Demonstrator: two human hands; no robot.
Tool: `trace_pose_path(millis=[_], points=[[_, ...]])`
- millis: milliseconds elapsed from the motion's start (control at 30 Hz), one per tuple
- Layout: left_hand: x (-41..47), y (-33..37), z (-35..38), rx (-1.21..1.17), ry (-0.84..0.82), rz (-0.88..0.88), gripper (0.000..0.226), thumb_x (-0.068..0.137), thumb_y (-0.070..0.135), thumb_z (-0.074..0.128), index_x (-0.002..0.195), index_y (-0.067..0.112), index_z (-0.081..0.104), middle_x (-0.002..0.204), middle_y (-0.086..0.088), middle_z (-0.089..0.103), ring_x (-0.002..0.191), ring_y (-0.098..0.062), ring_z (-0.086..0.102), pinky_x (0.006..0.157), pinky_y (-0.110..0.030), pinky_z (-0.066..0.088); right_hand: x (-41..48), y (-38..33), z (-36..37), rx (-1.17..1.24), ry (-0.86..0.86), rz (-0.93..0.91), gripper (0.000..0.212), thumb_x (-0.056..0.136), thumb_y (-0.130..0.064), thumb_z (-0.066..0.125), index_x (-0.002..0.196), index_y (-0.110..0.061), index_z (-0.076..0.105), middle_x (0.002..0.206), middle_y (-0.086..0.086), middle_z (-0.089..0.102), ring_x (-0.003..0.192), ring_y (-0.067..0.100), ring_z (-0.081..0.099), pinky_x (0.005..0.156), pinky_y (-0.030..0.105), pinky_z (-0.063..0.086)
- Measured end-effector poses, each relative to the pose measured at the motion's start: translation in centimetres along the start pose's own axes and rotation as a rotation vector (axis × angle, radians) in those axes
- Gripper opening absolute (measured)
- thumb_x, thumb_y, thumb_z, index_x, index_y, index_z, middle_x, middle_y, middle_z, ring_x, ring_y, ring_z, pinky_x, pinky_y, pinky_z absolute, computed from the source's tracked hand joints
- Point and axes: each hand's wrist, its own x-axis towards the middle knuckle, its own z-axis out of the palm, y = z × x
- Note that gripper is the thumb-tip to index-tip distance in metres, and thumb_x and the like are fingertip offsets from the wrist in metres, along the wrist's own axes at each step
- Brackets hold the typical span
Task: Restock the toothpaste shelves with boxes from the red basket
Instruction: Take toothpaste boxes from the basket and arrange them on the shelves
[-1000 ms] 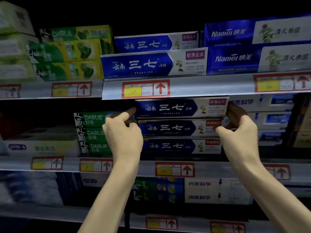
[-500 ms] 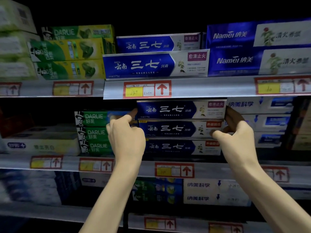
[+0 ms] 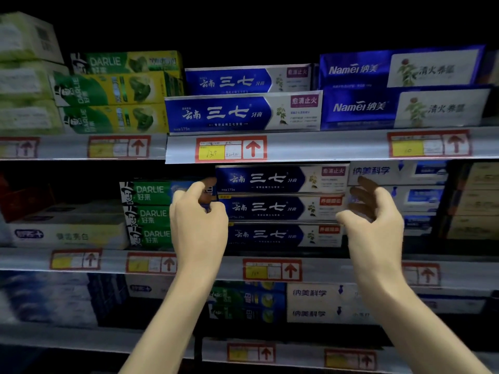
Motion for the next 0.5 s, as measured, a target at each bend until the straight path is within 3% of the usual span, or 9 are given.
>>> trace_pose_path(millis=[100, 233, 333, 500], points=[[-1.8, 0.9, -1.4, -0.297, -0.094, -0.090, 0.022, 0.099, 0.013, 0.061, 0.114, 0.029, 0.063, 0.098, 0.004, 0.058, 0.078, -0.008, 0.055, 0.067, -0.018, 0.042, -2.1, -0.5, -0.8, 0.109, 0.044, 0.033, 0.055, 0.091, 0.004, 0.063, 0.136, -0.027, 0.059, 0.127, -0.009, 0.065, 0.119, 0.008, 0.060, 0.107, 0.042, 0.050], [-5.7, 1.9, -4.1, -0.779, -0.302, -0.397, 0.027, 0.103, 0.033, 0.053, 0.113, 0.028, 0.077, 0.094, 0.006, 0.069, 0.093, -0.013, 0.064, 0.085, -0.035, 0.046, -5.3, -1.9, -2.7, 0.233, -0.100, 0.110, 0.047, 0.092, 0.007, 0.063, 0.122, -0.028, 0.069, 0.114, -0.003, 0.074, 0.106, 0.012, 0.069, 0.095, 0.037, 0.057], [-8.4, 2.7, -5.7, -0.920, -0.374, -0.473, 0.039, 0.104, 0.040, 0.046, 0.120, 0.021, 0.075, 0.105, -0.002, 0.072, 0.106, -0.020, 0.068, 0.096, -0.042, 0.046, -8.0, -3.4, -4.4, 0.297, -0.214, 0.144, 0.044, 0.093, 0.005, 0.064, 0.124, -0.025, 0.069, 0.115, -0.001, 0.075, 0.109, 0.013, 0.070, 0.093, 0.033, 0.055], [-11.6, 5.6, -7.9, -0.982, -0.444, -0.446, 0.045, 0.104, 0.044, 0.044, 0.126, 0.018, 0.072, 0.119, -0.009, 0.072, 0.120, -0.027, 0.066, 0.101, -0.044, 0.047, -12.1, -6.6, -7.7, 0.347, -0.290, 0.137, 0.040, 0.092, -0.003, 0.067, 0.126, -0.025, 0.070, 0.119, -0.002, 0.075, 0.114, 0.014, 0.069, 0.091, 0.034, 0.053]])
